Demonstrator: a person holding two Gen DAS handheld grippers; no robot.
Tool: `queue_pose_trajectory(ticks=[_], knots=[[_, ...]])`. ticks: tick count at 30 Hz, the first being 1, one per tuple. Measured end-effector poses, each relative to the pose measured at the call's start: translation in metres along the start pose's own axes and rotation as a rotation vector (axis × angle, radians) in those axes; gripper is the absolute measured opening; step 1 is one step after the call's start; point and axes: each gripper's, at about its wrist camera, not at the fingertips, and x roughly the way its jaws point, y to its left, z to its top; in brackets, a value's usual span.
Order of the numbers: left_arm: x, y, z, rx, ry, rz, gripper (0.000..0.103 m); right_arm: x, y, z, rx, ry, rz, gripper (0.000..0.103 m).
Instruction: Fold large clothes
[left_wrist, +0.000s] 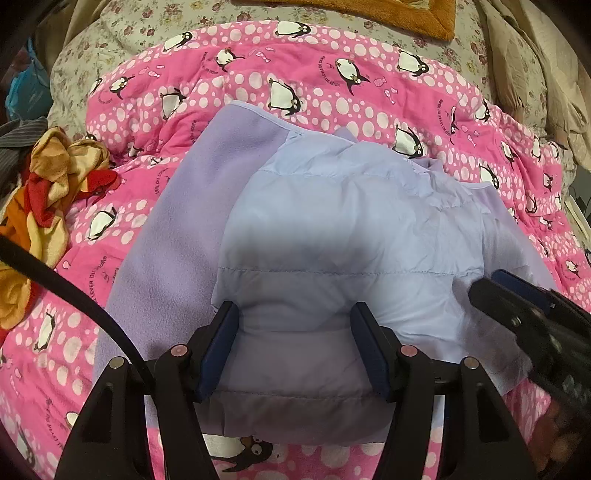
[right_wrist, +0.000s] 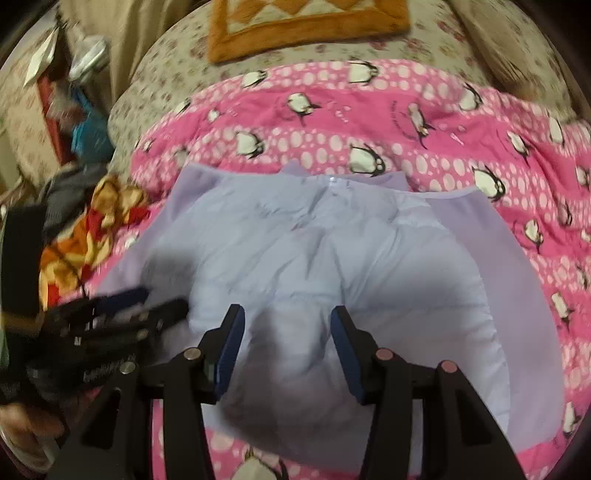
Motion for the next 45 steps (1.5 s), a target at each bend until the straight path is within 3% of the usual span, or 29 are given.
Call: queue_pose_trajectory(ticks=[4, 9, 13, 22, 39, 42, 45], knots=[[-0.003, 0.010, 0.008, -0.032, 0.039, -0.076, 0.033, 0.028, -0.015, -0.002, 0.043, 0.088, -0.005, 0.051], [-0.008, 0.045, 0.019, -0.201, 0.053, -0.230, 0.033, 0.029, -0.019, -0.004, 0.046, 0.081, 0.020, 0.051], [-0.011, 0.049, 0.019, -0.204, 0.037, -0.169, 0.033, 0.029, -0.016, -0.007, 0.027, 0.069, 0.013, 0.053], [-0.018, 0.059, 0.025, -0.190, -0.002, -0.119, 0.033, 0.028, -0.016, -0.008, 0.015, 0.064, 0.015, 0.054], [-0.004, 0.079, 0.029, -0.230, 0.056, -0.168, 0.033, 0.028, -0.014, -0.009, 0.014, 0.064, 0.016, 0.055], [-0.003, 0.086, 0.032, -0.233, 0.071, -0.213, 0.033, 0.028, -0.014, -0.009, 0.014, 0.064, 0.015, 0.055], [-0.003, 0.105, 0.036, -0.298, 0.073, -0.274, 0.033, 0.027, -0.014, -0.009, 0.014, 0.064, 0.017, 0.055]])
